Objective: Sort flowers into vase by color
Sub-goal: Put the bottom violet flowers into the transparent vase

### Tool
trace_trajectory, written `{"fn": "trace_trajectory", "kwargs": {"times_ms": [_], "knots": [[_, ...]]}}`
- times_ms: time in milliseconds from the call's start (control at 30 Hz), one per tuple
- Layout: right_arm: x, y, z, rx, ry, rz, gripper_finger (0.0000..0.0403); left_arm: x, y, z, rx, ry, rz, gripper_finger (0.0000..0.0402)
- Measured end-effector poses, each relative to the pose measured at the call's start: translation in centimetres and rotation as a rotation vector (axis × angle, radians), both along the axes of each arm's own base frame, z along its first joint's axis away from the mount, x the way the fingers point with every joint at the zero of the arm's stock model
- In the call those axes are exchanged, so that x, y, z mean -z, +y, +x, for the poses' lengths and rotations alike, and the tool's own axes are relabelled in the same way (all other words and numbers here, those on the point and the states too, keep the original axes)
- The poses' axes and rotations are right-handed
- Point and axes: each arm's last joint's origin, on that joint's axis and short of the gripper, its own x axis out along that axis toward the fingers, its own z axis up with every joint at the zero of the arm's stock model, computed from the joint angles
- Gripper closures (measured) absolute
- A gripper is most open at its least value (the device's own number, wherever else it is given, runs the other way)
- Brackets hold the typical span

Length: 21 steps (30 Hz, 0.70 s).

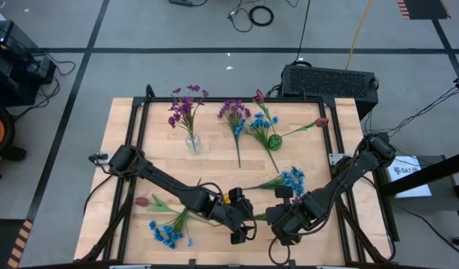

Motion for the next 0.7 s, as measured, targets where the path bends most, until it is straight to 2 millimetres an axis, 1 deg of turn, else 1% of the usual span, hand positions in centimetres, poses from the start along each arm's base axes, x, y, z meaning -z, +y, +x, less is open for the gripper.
{"fn": "trace_trajectory", "kwargs": {"times_ms": [233,333,500,700], "knots": [[-1.9,0.2,0.6,0.021,-0.090,-0.027,0.0401,0.1,0.1,-0.1,0.016,0.025,-0.013,0.0073],[-2.1,0.2,0.6,0.023,-0.096,-0.029,0.0401,0.1,0.0,-0.1,0.021,0.023,-0.010,0.0082],[-2.0,0.1,0.6,0.033,-0.088,-0.033,0.0401,-0.4,0.2,-0.1,0.018,0.008,-0.009,0.0117],[-2.0,0.1,0.5,0.034,-0.078,-0.041,0.0401,-0.3,0.2,-0.1,0.048,0.014,0.000,0.0177]]}}
